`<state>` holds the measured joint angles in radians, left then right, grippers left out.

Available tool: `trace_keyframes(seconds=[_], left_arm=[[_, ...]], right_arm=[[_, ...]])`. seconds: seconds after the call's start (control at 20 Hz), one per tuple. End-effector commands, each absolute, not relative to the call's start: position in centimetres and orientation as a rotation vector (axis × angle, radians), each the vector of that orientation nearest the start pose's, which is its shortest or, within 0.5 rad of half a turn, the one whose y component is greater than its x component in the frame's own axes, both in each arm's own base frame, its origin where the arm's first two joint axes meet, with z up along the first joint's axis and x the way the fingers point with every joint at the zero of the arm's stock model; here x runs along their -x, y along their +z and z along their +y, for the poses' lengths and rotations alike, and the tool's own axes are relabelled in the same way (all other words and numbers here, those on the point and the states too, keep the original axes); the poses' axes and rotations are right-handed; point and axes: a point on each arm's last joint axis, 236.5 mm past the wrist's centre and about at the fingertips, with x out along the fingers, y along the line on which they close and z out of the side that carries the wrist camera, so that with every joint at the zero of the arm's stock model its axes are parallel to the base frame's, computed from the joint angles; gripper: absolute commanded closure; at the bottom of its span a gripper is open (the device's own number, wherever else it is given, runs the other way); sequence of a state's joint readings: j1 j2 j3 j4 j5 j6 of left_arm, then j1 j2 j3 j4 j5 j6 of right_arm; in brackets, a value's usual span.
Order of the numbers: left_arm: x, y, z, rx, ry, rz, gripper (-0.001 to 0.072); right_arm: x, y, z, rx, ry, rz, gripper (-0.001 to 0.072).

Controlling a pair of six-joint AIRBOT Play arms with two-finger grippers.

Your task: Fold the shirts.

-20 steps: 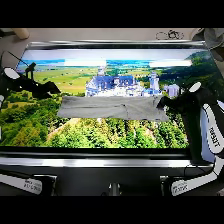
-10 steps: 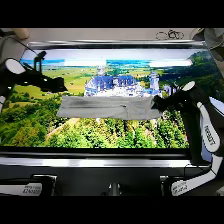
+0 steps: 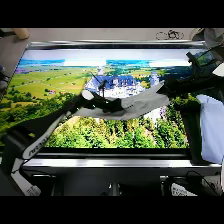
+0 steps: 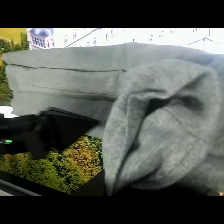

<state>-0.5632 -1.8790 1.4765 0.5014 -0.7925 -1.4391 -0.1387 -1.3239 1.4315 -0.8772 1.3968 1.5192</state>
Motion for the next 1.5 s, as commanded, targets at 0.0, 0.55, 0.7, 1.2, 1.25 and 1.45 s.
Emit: trace_keyframes(seconds=[0.0,0.55,0.7,1.2,1.25,1.45], left_arm=[[-36.3,-5.6,-50.4,0.943,-0.785,1.337,0.068],[-48.2,9.7,-27.3,0.584,-0.683,0.953,0.0683],[-48.4,19.7,-19.2,0.6,-0.591,0.738,0.0682],[-40.9,26.4,-14.3,0.303,-0.528,0.654,0.0681],[-41.0,25.9,-14.0,0.291,-0.515,0.662,0.0681],[-41.0,24.5,-14.0,0.289,-0.508,0.693,0.0681]], right_arm=[[-37.1,16.0,10.4,-0.554,0.472,1.157,0.0692],[-41.1,12.3,24.3,-0.634,0.671,1.149,0.0691],[-41.6,6.0,33.3,-0.728,0.726,1.23,0.0689],[-41.8,0.9,22.0,-0.642,0.578,1.43,0.0081],[-41.3,-0.3,16.9,-0.544,0.443,1.477,0.0081],[-36.4,-6.4,9.9,-0.445,0.214,1.678,0.0082]])
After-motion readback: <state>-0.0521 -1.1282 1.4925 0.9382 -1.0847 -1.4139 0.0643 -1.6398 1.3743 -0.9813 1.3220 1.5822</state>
